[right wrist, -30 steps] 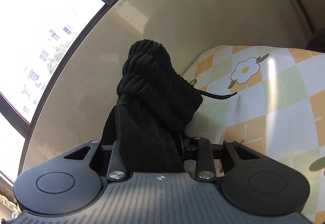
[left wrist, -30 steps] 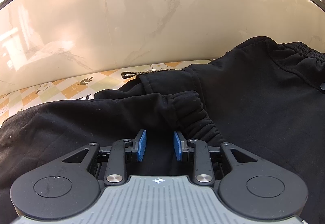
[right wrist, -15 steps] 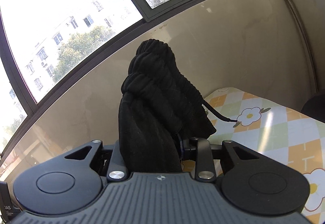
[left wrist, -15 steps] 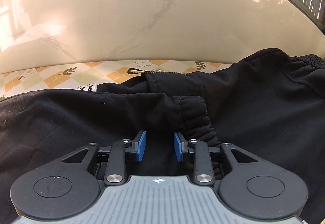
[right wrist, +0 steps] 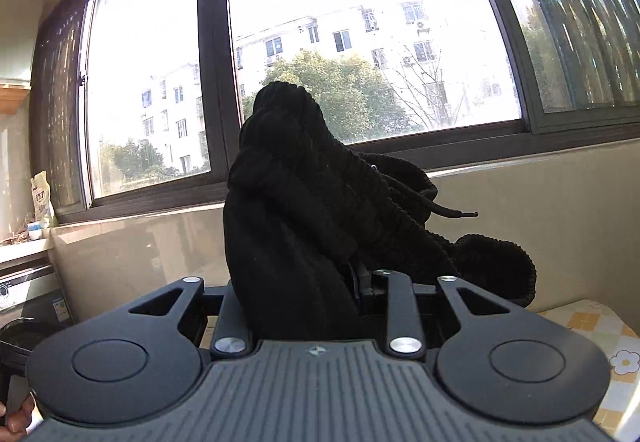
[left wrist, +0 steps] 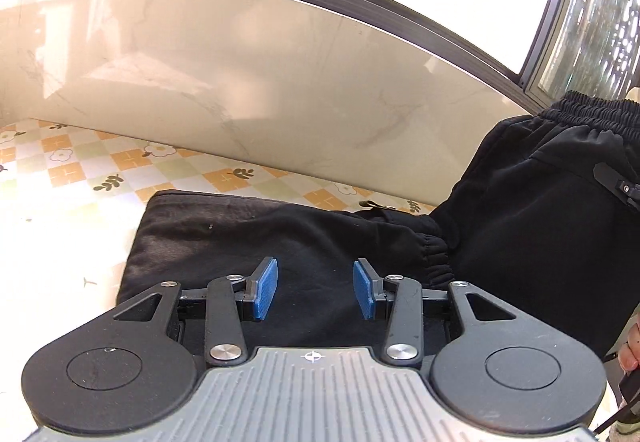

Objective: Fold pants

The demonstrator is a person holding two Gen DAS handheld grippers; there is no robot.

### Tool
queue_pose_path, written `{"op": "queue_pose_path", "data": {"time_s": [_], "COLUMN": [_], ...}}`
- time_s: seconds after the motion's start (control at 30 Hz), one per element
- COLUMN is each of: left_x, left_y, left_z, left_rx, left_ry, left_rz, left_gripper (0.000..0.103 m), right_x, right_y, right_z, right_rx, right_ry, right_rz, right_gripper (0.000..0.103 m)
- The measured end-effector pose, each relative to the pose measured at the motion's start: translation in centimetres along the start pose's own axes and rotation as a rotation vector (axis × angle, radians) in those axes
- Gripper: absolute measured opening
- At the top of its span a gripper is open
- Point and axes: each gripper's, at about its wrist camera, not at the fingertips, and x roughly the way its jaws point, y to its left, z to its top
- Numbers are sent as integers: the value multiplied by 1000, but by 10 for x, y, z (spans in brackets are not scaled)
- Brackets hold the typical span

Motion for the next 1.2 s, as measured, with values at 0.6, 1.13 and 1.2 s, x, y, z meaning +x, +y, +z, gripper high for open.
{"op": "queue_pose_path", "data": {"time_s": [0.6,1.13,1.2], "left_x": [-68,-28,-26], "left_y": [156,118,109], "left_z": [-49,-60,-58], "left_rx": [-173,-117,-101], "left_ry": [-43,10,14], "left_rz": [119,13,7], "left_gripper": [45,49,49], "right_x": [96,29,16], "right_y": [205,163,150], "right_z": [-134,-93,-85], "right_rx": [-643,-455,-424], "right_ry": [609,564,543], "right_rz": [170,226,226], "right_gripper": [32,75,75]}}
